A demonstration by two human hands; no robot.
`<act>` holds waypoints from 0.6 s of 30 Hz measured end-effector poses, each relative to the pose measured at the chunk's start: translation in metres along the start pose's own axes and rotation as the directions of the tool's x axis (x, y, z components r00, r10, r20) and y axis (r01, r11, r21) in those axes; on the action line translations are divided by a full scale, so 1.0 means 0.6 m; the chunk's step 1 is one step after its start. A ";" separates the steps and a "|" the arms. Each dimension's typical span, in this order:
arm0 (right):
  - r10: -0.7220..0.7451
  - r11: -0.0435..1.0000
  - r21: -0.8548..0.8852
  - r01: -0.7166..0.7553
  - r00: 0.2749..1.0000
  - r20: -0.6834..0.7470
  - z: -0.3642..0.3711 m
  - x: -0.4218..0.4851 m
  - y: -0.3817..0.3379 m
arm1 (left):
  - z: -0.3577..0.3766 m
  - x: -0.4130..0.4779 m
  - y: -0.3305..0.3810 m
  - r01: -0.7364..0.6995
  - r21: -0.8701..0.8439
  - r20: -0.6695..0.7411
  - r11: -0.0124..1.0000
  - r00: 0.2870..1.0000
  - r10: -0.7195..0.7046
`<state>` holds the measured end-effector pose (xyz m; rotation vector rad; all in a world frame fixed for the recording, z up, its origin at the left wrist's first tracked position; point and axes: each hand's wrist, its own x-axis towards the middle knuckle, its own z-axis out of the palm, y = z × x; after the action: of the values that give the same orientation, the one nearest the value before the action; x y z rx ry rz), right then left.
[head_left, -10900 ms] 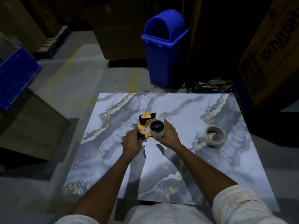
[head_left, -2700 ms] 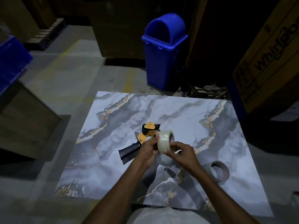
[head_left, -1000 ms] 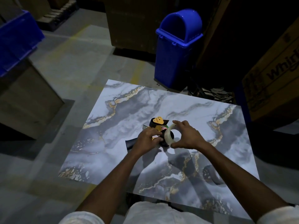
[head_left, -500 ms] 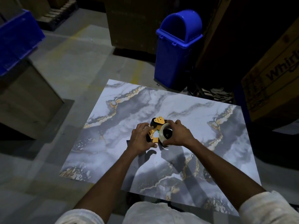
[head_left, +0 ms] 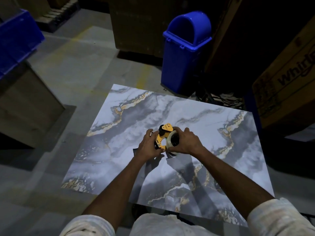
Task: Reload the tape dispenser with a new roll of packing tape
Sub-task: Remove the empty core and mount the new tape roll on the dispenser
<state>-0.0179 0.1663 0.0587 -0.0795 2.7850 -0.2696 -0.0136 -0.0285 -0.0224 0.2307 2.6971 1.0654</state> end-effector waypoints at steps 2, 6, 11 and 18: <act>0.016 1.000 0.015 -0.017 1.000 0.005 0.002 0.001 -0.004 | 0.000 0.001 -0.001 -0.005 -0.020 0.014 1.000 1.000 0.005; 0.074 0.995 0.065 -0.074 0.997 0.006 0.006 0.007 -0.006 | -0.005 0.000 -0.001 -0.022 -0.060 0.026 0.998 0.999 0.024; 0.129 0.986 0.110 -0.127 0.992 -0.011 0.007 0.013 -0.011 | -0.004 0.000 0.001 -0.004 -0.086 0.026 0.996 1.000 0.006; 0.166 0.980 0.114 -0.160 0.985 -0.043 0.009 0.021 -0.014 | -0.005 -0.003 0.004 -0.005 -0.079 0.006 0.997 1.000 0.005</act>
<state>-0.0278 0.1561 0.0511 0.1850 2.8018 -0.3877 -0.0126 -0.0293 -0.0183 0.2269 2.6434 1.1680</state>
